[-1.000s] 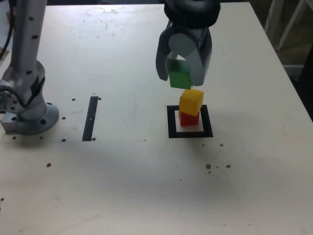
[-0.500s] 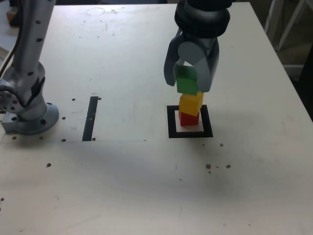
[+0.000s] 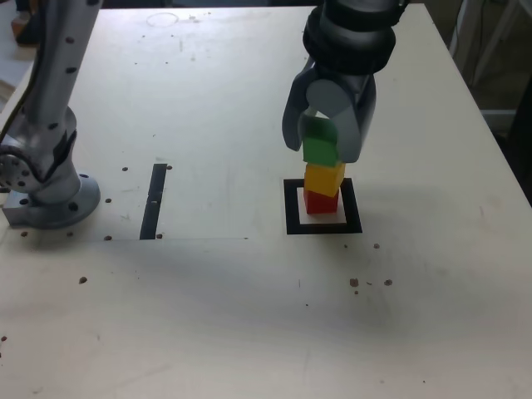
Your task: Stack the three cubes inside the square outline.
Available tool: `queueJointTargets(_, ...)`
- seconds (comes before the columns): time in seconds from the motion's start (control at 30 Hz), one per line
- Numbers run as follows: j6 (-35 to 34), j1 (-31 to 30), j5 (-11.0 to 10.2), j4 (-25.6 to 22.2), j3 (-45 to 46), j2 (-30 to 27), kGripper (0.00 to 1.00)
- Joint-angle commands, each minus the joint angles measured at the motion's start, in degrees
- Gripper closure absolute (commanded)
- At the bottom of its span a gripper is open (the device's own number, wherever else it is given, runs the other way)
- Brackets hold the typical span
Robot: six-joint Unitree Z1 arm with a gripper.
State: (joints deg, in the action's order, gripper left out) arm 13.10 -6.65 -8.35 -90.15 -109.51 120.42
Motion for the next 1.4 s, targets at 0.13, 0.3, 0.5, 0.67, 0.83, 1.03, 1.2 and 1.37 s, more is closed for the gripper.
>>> queueJointTargets(0.13, 0.6, 0.3, 0.0, -0.3, -0.8, 1.6, 0.65)
queueJointTargets(0.3, 0.8, 0.5, -0.7, -0.2, -0.9, 2.1, 0.65)
queueJointTargets(0.5, 1.0, 0.7, -1.2, -0.2, -0.6, 2.3, 0.41)
queueJointTargets(0.67, 1.1, 0.7, -0.7, -0.2, 0.1, 2.0, 0.16)
queueJointTargets(0.83, 1.1, 0.7, -0.6, -0.3, 0.8, 1.8, 0.07)
queueJointTargets(1.03, 1.2, 0.7, -1.2, -0.4, 1.0, 1.2, 0.01)
queueJointTargets(1.2, 1.4, 0.7, -1.7, -0.8, 0.7, -1.9, 0.01)
queueJointTargets(1.37, 2.1, 0.7, -1.0, -1.8, 0.5, -6.7, 0.01)
